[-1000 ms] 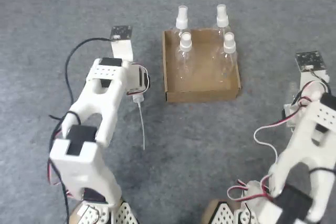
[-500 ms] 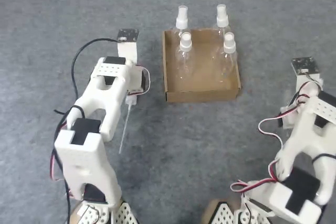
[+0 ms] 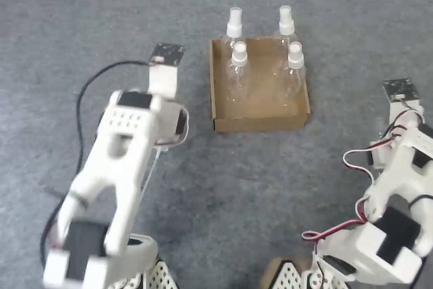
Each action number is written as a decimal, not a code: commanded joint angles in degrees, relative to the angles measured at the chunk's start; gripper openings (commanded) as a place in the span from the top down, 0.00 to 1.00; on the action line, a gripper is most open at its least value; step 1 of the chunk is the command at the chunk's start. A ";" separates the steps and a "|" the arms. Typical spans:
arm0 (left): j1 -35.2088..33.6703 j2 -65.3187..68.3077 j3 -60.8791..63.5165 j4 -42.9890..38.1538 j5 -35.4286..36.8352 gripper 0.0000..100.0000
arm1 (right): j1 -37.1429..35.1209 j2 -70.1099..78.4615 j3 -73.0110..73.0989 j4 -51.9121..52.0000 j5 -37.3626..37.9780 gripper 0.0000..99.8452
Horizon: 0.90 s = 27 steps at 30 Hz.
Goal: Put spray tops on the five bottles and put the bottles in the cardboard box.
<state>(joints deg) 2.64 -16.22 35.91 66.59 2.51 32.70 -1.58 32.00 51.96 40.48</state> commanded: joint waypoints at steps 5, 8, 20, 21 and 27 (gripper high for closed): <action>0.18 -15.38 7.69 -4.04 -0.62 0.99 | -0.31 0.13 -1.14 -0.92 2.81 0.73; 0.26 -15.38 9.10 -5.27 -0.70 0.99 | -1.63 0.22 -3.96 -0.22 2.90 0.68; 0.09 -15.82 14.29 -9.05 -2.99 0.99 | -6.37 9.89 -28.66 14.99 -2.11 0.69; 0.09 -15.82 14.29 -9.05 -2.99 0.99 | -6.46 12.09 -29.98 14.99 -2.37 0.69; 0.09 -15.47 14.29 -9.23 -2.99 0.99 | -6.20 22.55 -36.31 14.99 -2.64 0.69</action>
<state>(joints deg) 2.64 -29.41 50.51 58.68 0.04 26.90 18.02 1.76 66.37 38.73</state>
